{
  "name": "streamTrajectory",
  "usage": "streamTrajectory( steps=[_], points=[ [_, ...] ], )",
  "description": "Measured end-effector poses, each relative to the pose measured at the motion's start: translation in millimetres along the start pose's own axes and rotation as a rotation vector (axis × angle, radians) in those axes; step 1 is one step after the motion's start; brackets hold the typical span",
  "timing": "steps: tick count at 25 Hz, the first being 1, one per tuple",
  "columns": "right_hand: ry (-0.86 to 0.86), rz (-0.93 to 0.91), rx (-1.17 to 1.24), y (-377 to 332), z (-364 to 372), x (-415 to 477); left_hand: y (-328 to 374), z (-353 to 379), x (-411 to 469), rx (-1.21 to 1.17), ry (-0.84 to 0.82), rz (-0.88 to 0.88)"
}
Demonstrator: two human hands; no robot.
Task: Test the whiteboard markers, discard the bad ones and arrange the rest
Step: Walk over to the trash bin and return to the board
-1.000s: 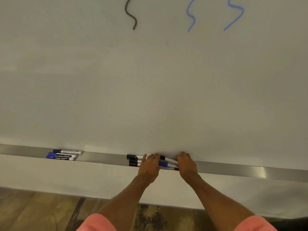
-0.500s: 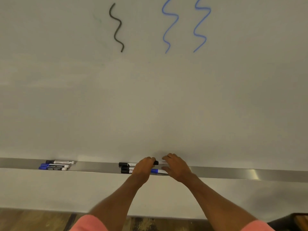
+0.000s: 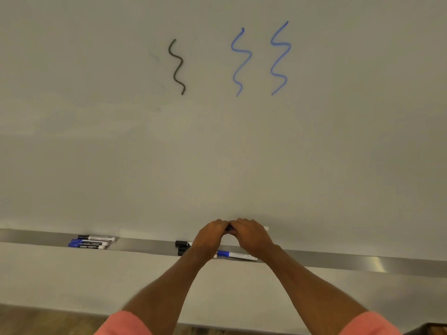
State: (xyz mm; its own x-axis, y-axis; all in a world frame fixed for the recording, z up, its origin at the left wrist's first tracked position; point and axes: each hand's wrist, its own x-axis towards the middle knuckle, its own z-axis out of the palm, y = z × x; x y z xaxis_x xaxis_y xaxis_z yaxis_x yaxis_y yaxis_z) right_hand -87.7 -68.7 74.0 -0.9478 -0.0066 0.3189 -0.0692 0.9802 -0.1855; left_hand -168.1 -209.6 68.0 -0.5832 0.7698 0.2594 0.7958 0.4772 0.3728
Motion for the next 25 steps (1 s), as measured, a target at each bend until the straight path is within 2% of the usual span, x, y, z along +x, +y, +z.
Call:
streamTrajectory(
  steps=[13, 16, 19, 22, 25],
  points=[
    [0.221, 0.053, -0.096, -84, -24, 60, -61, -87, -8, -0.037, 0.128, 0.223],
    [0.332, 0.091, -0.222, -99, -25, 71, -80, -105, -8, 0.002, 0.177, 0.254],
    [0.355, 0.144, -0.130, -112, -19, 82, -94, -123, -8, 0.096, 0.196, 0.250],
    [0.332, 0.279, 0.152, -132, -28, 99, -103, -145, -11, 0.134, 0.344, 0.247],
    [0.375, 0.246, 0.266, -147, -43, 120, -119, -165, -11, 0.192, 0.526, 0.321]
  ],
)
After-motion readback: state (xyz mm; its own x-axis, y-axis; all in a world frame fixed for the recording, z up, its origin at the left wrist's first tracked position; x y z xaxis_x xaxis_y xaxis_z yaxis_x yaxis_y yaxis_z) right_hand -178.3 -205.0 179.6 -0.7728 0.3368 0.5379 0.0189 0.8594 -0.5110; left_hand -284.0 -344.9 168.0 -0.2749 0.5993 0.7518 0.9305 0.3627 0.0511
